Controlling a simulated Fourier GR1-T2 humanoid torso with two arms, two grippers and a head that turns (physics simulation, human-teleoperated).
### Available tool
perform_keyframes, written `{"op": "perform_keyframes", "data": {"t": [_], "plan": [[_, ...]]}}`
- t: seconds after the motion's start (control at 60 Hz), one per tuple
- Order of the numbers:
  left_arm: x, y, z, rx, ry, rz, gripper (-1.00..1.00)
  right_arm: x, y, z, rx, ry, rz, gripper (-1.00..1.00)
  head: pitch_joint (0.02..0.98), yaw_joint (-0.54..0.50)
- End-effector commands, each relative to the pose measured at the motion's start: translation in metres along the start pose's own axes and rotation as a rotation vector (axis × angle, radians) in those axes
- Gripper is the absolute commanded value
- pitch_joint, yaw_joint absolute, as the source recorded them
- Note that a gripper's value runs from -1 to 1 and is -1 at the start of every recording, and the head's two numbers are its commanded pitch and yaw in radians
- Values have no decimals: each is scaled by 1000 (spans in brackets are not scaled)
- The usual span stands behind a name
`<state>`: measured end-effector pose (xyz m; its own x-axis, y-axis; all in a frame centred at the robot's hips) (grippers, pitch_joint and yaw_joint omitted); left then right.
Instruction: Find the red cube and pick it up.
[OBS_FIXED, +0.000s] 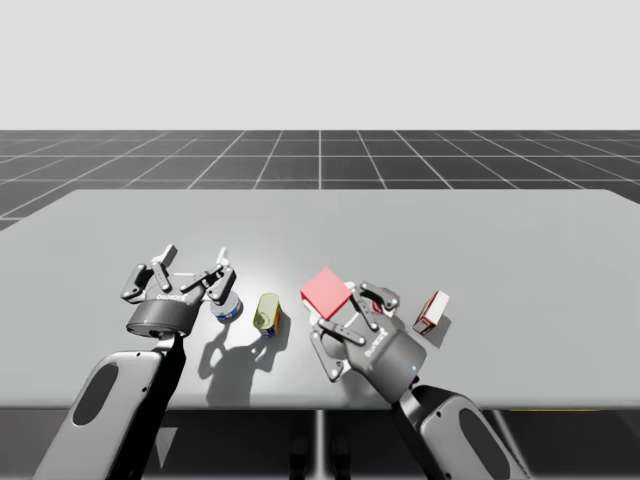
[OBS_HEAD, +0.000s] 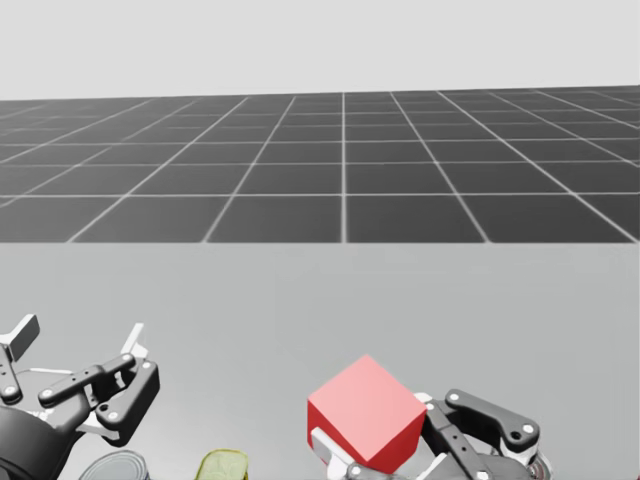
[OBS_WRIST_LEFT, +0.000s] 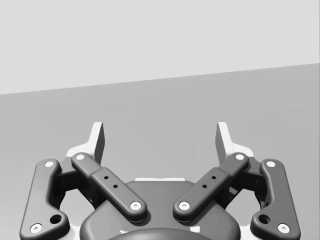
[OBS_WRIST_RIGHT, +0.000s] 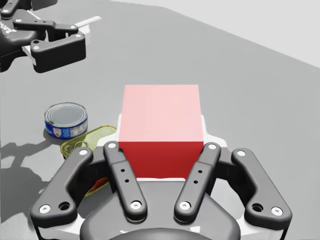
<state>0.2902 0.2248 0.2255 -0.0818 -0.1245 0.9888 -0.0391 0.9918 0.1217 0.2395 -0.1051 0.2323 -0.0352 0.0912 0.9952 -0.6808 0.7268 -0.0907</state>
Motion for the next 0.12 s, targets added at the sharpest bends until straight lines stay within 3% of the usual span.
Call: {"op": "perform_keyframes", "data": {"t": [0.017, 0.117], "plan": [[0, -1, 0, -1, -1, -1, -1000, 55, -17, 0, -164, -147, 41, 1000, 443, 50], [0, -1, 0, -1, -1, -1, -1000, 79, -19, 6, -198, -231, 76, 1000, 441, 50]]}}
